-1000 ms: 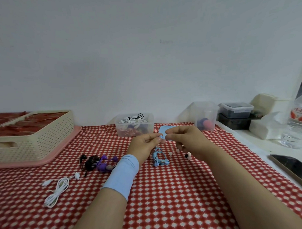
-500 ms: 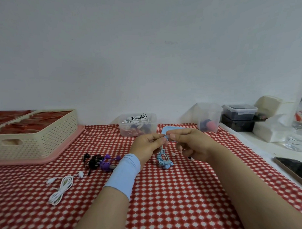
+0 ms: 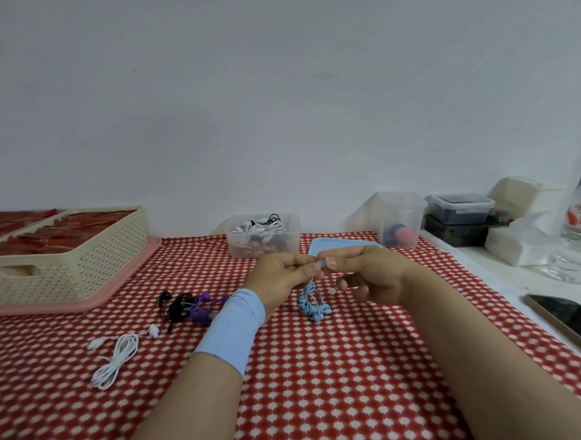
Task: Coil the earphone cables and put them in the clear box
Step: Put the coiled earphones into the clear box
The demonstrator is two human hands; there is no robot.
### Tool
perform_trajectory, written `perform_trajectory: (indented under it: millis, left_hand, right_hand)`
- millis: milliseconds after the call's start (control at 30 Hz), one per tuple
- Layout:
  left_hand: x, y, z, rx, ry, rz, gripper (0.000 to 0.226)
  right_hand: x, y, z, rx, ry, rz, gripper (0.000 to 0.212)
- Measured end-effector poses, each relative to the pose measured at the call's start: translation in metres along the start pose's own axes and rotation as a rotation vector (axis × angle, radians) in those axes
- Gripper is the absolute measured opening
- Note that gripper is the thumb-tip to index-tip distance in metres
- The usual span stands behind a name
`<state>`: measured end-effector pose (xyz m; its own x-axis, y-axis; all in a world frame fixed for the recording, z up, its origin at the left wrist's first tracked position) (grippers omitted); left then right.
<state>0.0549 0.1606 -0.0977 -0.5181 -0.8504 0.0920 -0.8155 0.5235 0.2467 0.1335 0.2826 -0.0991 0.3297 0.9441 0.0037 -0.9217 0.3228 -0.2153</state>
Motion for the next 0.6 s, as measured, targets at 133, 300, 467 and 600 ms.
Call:
perform_trajectory:
  millis: [133,300,467,600]
  left_hand:
    - [0.002,0.0,0.002,0.0,0.055,-0.02,0.012]
    - [0.007,0.002,-0.002,-0.012,0.058,-0.101,0.013]
    - [0.008,0.002,-0.004,-0.018,0.088,-0.132,0.014]
    - [0.011,0.004,-0.002,-0.01,0.104,-0.135,0.011]
  right_hand:
    - [0.001,0.004,-0.002,0.037,-0.023,-0.049,0.014]
    - [0.005,-0.002,0.016,0.251,-0.129,-0.175,0.016]
    - [0.004,-0.008,0.026,0.388,-0.253,-0.275,0.008]
    - [0.012,-0.004,0.027,0.404,-0.308,-0.285,0.019]
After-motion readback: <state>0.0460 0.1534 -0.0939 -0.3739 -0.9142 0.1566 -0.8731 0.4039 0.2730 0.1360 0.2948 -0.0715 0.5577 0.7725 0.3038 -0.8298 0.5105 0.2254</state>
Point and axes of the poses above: each hand's wrist, its own y-axis towards the middle knuckle, its own x-axis out of the back of the hand, z = x × y, the point moved 8 cm from there along y, towards the middle knuckle, and after that the axes turned 11 degrees about -z, right-handed, at the moved point
